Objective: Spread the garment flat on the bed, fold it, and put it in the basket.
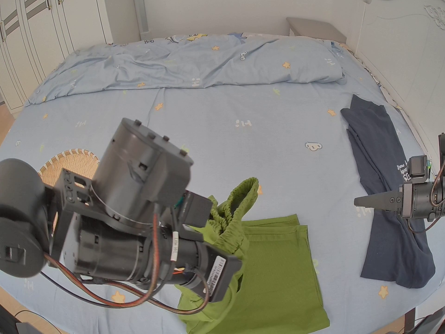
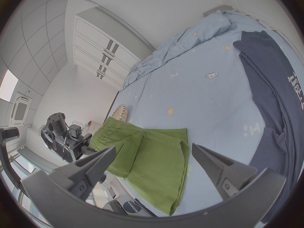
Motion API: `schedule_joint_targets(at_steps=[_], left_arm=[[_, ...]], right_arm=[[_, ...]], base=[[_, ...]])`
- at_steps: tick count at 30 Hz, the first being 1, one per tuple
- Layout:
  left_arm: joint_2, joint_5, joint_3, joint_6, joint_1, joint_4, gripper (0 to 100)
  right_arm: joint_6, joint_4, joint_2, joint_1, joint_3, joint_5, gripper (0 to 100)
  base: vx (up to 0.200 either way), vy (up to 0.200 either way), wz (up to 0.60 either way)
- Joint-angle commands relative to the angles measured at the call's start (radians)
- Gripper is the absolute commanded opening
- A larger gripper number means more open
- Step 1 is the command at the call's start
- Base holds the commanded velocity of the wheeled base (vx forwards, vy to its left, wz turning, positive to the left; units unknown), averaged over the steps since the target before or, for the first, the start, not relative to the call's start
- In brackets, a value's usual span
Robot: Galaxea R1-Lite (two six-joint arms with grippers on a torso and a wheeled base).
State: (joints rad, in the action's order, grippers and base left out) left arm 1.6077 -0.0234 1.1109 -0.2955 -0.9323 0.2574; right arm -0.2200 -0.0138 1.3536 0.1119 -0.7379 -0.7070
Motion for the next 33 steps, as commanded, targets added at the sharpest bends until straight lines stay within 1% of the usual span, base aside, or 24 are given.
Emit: schedule_joint_targets(at_steps=[1, 7, 13, 22, 23, 26, 29, 30, 32, 33], left_arm=[[0.067, 0.033, 0.000, -0.017, -0.045, -0.047, 0], [0.081, 0.036, -0.009, -0.039, -0.105, -0.061, 0], [0.086, 0.036, -0.011, -0.043, -0.145, -0.066, 0], [0.161, 0.043, -0.029, -0.051, -0.155, -0.178, 0], [0.169, 0.043, -0.031, -0.053, -0.155, -0.188, 100], [0.195, 0.045, -0.034, -0.062, -0.168, -0.211, 100], [0.229, 0.066, -0.032, -0.111, -0.187, -0.279, 100], [0.244, 0.082, -0.034, -0.134, -0.201, -0.320, 100], [0.244, 0.082, -0.034, -0.134, -0.201, -0.320, 100], [0.262, 0.117, -0.042, -0.177, -0.218, -0.409, 100]], right_arm=[[0.001, -0.002, 0.010, 0.002, 0.002, 0.015, 100], [0.001, -0.003, 0.010, 0.002, 0.002, 0.021, 100], [0.001, -0.003, 0.022, 0.002, 0.003, 0.029, 100], [0.002, -0.006, 0.025, 0.005, 0.009, 0.032, 100], [0.002, -0.006, 0.025, 0.005, 0.009, 0.032, 100], [0.002, -0.006, 0.025, 0.005, 0.009, 0.032, 100], [0.002, -0.006, 0.025, 0.005, 0.009, 0.032, 100], [0.002, -0.006, 0.025, 0.005, 0.009, 0.032, 100], [0.002, -0.006, 0.025, 0.005, 0.009, 0.032, 100], [0.002, -0.006, 0.025, 0.003, 0.008, 0.032, 100]], base=[[0.000, 0.000, 0.00], [0.000, 0.000, 0.00], [0.000, 0.000, 0.00], [0.000, 0.000, 0.00], [0.000, 0.000, 0.00], [0.000, 0.000, 0.00], [0.000, 0.000, 0.00], [0.000, 0.000, 0.00], [0.000, 0.000, 0.00], [0.000, 0.000, 0.00]])
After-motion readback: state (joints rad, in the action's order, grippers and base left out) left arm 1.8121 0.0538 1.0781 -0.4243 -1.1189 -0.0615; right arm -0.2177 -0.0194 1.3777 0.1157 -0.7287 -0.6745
